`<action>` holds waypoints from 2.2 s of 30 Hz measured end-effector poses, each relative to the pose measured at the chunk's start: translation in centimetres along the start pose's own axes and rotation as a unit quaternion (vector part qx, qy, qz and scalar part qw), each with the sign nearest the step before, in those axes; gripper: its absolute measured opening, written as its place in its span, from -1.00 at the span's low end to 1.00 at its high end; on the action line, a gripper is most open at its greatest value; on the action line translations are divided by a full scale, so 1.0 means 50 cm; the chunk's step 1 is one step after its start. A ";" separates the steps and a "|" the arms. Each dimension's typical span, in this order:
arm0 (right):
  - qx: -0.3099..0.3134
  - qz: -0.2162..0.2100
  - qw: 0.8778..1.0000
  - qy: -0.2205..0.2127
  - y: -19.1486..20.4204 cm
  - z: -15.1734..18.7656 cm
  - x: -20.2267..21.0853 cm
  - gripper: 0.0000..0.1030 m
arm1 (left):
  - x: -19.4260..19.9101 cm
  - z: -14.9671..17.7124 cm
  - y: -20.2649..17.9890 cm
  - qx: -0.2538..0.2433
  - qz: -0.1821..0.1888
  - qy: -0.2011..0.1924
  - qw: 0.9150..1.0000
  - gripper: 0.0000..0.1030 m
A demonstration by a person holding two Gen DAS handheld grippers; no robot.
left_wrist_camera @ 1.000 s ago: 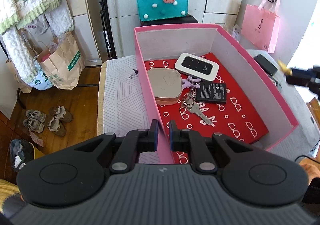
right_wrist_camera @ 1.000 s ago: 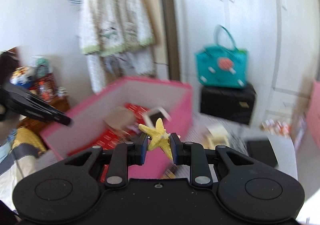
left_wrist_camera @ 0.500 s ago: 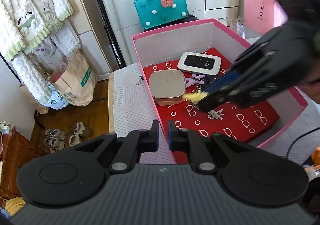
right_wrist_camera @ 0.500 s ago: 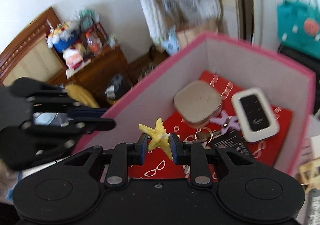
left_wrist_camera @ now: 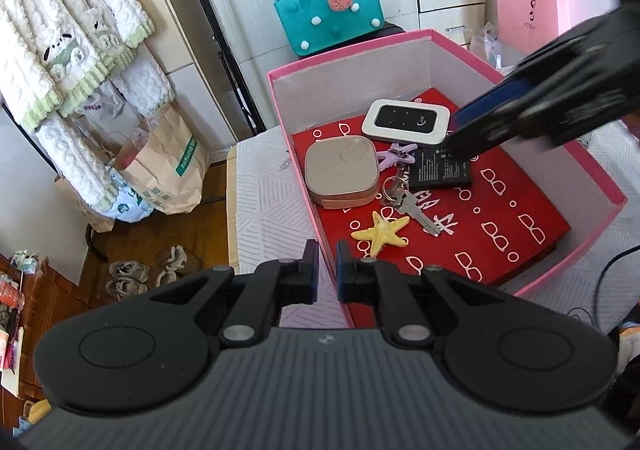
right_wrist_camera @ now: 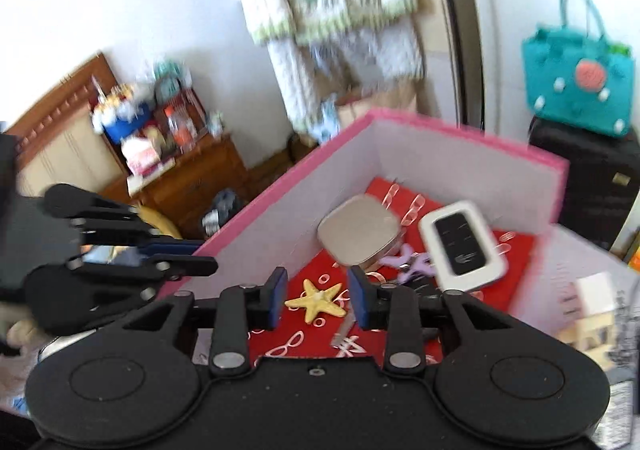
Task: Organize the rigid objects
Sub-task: 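Move the right tool to the AA batteries and grasp one, then carry the AA battery into the box and release it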
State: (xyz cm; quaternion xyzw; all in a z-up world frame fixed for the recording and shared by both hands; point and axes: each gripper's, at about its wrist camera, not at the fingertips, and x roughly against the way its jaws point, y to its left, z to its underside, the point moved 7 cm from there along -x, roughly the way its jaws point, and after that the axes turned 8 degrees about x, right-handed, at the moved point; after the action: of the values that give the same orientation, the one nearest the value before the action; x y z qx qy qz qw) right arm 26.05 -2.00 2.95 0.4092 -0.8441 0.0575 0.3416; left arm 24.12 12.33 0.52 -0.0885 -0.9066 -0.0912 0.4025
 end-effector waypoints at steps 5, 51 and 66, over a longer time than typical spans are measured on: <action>0.077 0.048 0.994 -0.064 -0.028 0.052 0.115 -0.13 | -0.003 -0.002 0.007 0.022 0.007 0.013 1.000 -0.84; -0.023 0.197 0.979 0.038 -0.164 0.249 -0.005 -0.72 | -0.036 -0.029 0.015 0.040 -0.013 0.029 0.999 -0.87; -0.022 0.208 0.975 -0.082 -0.094 0.141 0.155 -0.78 | -0.027 -0.028 0.015 0.028 -0.006 0.008 1.000 -0.86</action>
State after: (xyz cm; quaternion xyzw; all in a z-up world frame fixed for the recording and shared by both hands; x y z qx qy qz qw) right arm 22.38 -12.80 1.58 0.2205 -0.9368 0.0747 0.2612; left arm 26.20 12.62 0.53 -0.0710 -0.9060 -0.0693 0.4115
